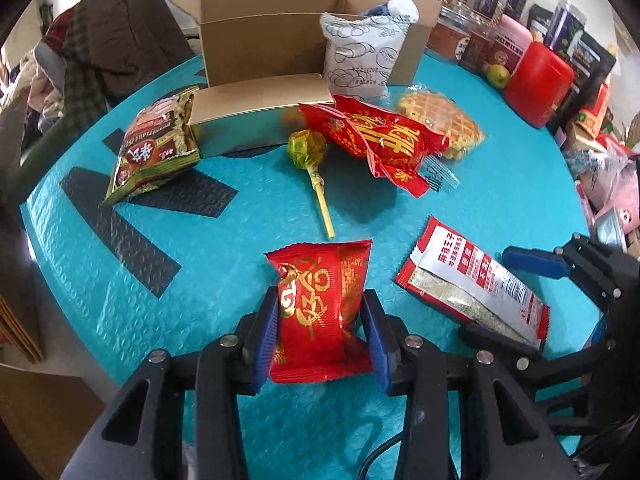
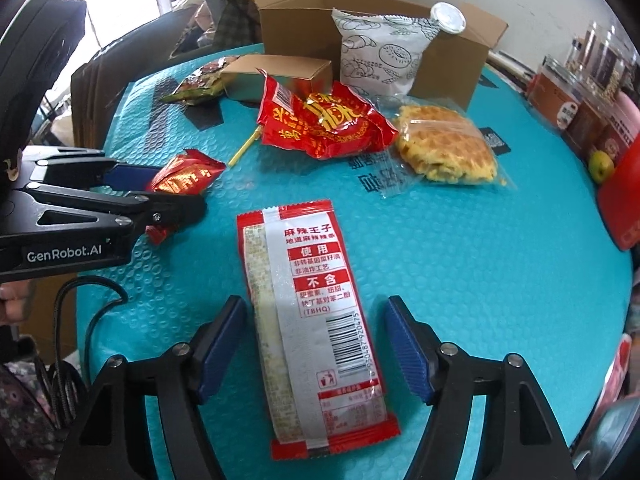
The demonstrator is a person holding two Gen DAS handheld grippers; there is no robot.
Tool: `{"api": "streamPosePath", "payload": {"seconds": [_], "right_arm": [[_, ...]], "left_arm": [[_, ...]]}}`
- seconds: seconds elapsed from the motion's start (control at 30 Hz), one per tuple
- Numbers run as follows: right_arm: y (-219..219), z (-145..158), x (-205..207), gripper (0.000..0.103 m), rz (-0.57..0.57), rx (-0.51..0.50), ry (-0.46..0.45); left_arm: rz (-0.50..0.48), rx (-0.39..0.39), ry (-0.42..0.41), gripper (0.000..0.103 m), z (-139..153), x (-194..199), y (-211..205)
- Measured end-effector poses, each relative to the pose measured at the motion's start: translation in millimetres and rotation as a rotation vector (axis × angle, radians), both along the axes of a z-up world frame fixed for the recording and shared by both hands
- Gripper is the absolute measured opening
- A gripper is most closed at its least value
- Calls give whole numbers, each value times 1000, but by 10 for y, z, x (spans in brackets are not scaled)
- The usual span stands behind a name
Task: Organize snacks
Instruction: 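Grasp the red candy packet with the left gripper while the right grasps the white-red packet, then lift both packets and carry them over the cardboard box with both grippers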
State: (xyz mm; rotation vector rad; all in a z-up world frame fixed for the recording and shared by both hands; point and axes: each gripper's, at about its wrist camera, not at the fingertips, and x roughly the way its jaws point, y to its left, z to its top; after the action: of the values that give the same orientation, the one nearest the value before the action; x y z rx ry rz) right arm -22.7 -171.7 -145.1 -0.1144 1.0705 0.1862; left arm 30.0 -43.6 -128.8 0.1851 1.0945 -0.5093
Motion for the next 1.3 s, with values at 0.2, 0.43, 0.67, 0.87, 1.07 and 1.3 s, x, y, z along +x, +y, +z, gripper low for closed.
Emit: {"api": "streamPosePath", "payload": {"seconds": [0.2, 0.43, 0.67, 0.87, 1.07, 1.3], "right_arm": [[-47, 32, -18, 47, -28, 4, -28], [-34, 28, -49, 46, -31, 2, -37], [-44, 31, -62, 46, -39, 7, -42], [-65, 43, -68, 45, -42, 23, -49], [-67, 130, -105, 45, -43, 38, -72], [-39, 325, -162, 45, -35, 71, -114]], "left_arm": [[-8, 20, -2, 42, -3, 2, -18], [-48, 58, -28, 60, -36, -59, -165], [9, 10, -67, 39, -28, -26, -14], [7, -83, -10, 37, 18, -19, 75], [0, -116, -23, 37, 121, -89, 74], [4, -160, -58, 37, 314, -97, 111]]}}
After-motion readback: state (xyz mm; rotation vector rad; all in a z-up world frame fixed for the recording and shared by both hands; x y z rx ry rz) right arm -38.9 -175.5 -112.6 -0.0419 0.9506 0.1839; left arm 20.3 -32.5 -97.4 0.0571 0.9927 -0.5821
